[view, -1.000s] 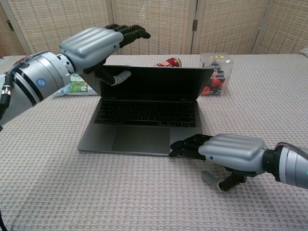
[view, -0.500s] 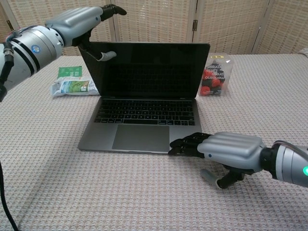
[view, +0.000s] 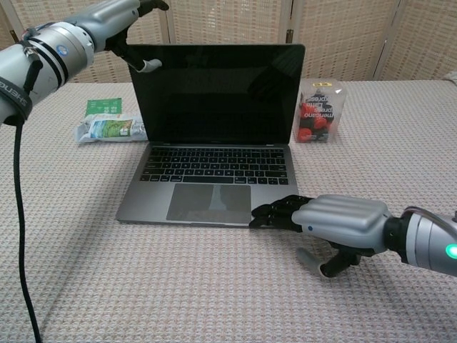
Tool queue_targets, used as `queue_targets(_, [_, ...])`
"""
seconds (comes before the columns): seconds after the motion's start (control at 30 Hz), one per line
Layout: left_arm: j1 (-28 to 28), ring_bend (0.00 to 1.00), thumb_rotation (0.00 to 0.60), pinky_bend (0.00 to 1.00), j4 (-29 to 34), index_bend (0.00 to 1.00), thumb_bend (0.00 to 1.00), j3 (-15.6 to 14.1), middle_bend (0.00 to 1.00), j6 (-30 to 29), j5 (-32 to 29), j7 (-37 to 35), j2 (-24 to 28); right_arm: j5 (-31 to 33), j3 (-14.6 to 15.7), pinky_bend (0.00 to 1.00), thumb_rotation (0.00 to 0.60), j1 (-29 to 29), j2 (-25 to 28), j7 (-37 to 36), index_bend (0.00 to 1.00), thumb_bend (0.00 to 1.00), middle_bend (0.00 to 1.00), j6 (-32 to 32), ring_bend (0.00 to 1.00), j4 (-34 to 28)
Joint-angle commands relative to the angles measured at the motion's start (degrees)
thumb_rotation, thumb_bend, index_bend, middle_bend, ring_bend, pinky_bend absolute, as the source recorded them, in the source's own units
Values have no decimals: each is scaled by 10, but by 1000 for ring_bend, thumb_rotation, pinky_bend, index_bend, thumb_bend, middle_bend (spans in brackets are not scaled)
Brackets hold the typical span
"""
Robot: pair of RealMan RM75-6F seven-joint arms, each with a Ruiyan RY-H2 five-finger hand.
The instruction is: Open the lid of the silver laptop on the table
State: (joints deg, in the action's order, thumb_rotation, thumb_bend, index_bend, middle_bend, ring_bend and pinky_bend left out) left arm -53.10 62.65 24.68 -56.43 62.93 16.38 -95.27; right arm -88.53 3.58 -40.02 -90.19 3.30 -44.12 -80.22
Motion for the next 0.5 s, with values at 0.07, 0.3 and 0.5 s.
queue_targets(0.07, [-10, 0, 600, 0, -22, 0, 390, 4, 3, 8, -15, -7, -8, 1, 1, 0, 600, -2, -1, -1, 0, 738, 0, 1, 46, 2])
queue_targets(0.3, [-26, 0, 600, 0, -64, 0, 389, 15, 2, 12, -42, -5, -23, 4, 1, 0, 600, -5, -6, -3, 0, 740, 0, 3, 48, 8])
queue_targets(0.5, [-32, 0, 600, 0, -88, 0, 390, 20, 2, 25, -72, -2, -29, 6, 3, 0, 600, -5, -5, -3, 0, 740, 0, 2, 46, 9])
